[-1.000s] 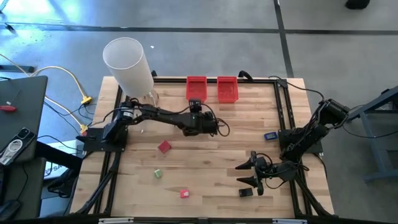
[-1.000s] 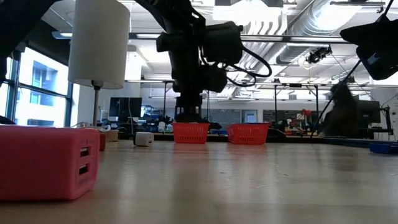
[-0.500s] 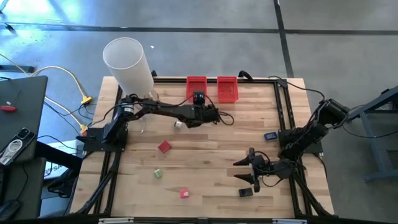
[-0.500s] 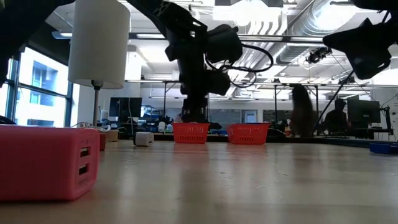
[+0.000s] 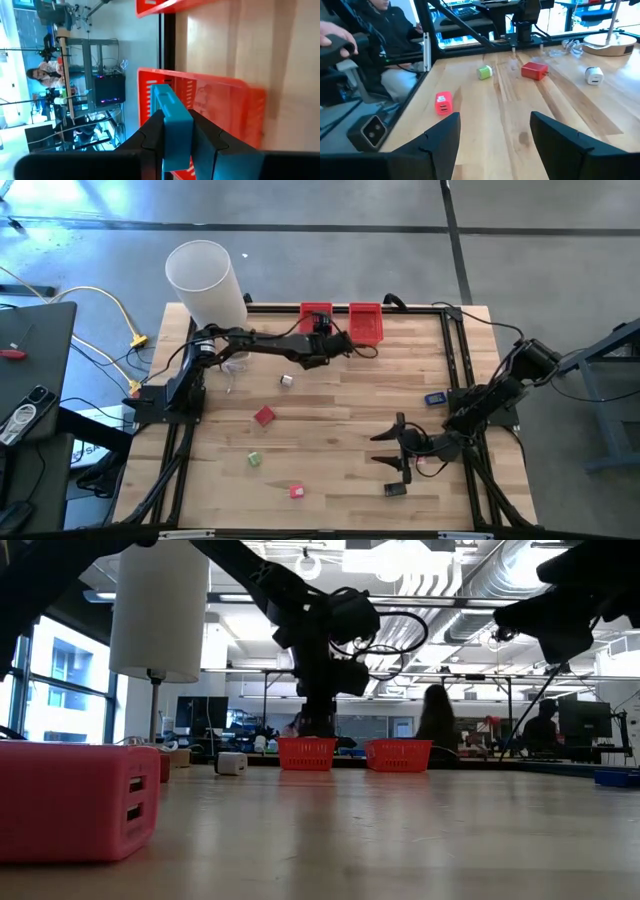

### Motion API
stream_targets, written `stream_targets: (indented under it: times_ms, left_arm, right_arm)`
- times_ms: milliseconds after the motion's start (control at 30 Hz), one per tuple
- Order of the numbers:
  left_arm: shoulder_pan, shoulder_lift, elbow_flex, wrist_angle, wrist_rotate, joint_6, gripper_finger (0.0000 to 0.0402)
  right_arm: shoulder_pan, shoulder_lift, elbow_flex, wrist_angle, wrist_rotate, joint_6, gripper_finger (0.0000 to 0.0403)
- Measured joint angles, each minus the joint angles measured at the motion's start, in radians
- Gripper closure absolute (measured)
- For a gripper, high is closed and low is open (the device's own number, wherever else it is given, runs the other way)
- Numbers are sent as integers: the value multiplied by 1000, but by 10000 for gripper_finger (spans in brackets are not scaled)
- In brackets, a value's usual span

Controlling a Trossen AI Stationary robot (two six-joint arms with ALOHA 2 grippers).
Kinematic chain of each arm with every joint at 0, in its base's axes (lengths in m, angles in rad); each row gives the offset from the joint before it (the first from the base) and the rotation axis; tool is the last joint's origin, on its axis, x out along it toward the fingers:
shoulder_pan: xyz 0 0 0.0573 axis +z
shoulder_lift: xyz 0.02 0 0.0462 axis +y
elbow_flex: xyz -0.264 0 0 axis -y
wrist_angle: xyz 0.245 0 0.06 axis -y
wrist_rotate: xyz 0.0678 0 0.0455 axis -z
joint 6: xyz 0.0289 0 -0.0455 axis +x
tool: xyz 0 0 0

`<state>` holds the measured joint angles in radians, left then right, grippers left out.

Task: Pick & Place Office items
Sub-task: Put the light blue timer into the left red bin

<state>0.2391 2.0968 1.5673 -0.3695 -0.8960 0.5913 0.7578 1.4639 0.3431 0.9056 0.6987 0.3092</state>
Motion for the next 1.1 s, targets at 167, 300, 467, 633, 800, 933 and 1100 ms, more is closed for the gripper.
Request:
stream_targets:
  times_ms: [167,300,467,633,800,933,1100]
  left_arm:
    - [36,0,0,1,87,25,344]
    - [57,0,0,12,87,25,344]
    - [85,0,0,9,111,65,344]
    - [102,0,0,11,138,40,344]
    - [106,0,0,11,140,31,343]
    - [108,0,0,11,142,1,331]
    - [103,0,0,11,142,6,306]
  right_arm:
    - [-17,0,0,-43,0,-1,174]
    - [-32,0,0,-69,-7,-1,174]
    - [-48,0,0,-87,-40,7,174]
    - [-54,0,0,-89,-50,11,174]
    - [-54,0,0,-88,-46,11,174]
    - [-54,0,0,-87,-46,14,174]
    - [-54,0,0,-87,-47,34,174]
